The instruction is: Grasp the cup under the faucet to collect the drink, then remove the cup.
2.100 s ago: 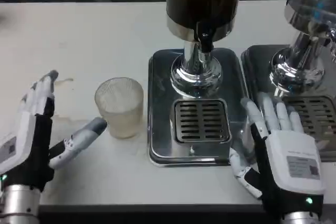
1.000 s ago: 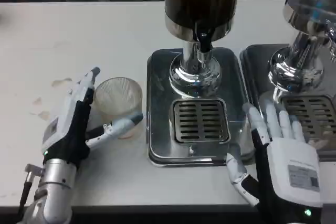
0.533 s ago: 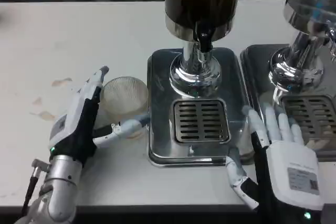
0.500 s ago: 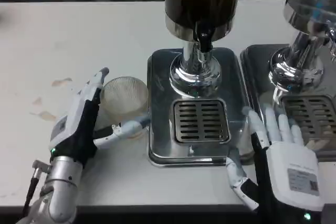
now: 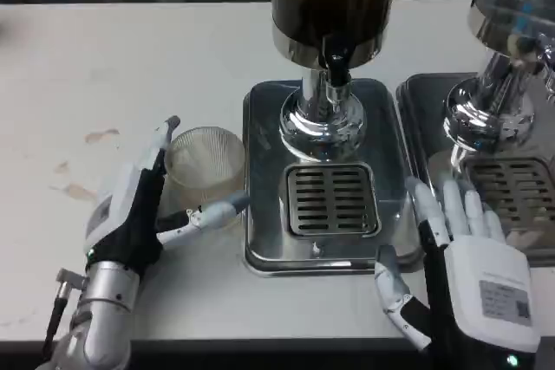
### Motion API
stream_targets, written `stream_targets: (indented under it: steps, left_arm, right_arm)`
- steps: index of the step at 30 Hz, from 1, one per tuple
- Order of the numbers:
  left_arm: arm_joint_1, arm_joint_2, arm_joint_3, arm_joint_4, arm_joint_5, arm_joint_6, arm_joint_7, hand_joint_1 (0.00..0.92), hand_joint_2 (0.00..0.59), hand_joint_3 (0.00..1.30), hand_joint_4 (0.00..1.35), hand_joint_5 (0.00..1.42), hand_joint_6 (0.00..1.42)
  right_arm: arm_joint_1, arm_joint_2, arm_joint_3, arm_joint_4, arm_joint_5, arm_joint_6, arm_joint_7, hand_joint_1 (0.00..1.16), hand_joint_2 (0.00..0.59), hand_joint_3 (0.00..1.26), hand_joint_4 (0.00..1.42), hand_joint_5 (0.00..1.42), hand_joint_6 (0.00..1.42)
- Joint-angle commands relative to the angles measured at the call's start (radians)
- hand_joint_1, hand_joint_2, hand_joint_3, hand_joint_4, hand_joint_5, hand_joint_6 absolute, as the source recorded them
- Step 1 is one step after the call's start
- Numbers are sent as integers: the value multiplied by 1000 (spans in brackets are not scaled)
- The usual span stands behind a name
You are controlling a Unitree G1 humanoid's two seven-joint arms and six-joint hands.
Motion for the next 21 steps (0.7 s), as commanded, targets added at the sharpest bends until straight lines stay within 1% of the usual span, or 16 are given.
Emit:
stream_targets:
  steps: [1,6,10,14,19,21]
  left_arm:
    - [-19,-3,6,13,-7,-14,11,417,27,0,0,146,110]
    - [-35,-3,1,27,-6,1,-11,411,29,0,0,139,91]
    - [-43,-4,-4,33,-1,3,-14,405,27,0,0,135,90]
    - [-54,-5,-6,34,0,4,-15,377,30,0,0,130,90]
    - [-58,-7,-11,36,3,9,-14,370,30,0,0,130,94]
    - [-57,-8,-12,37,1,7,-13,389,27,40,35,186,158]
  right_arm:
    - [16,3,-1,-15,-11,10,3,319,499,115,0,0,43]
    - [21,5,-4,-18,-6,12,0,318,496,115,0,0,58]
    - [25,9,-5,-19,-4,13,-2,318,496,115,0,0,62]
    - [31,10,-6,-22,-3,14,-2,317,496,115,0,0,69]
    - [31,12,-8,-22,0,12,0,317,496,115,0,0,73]
    - [30,14,-8,-21,0,12,-1,317,496,115,0,0,85]
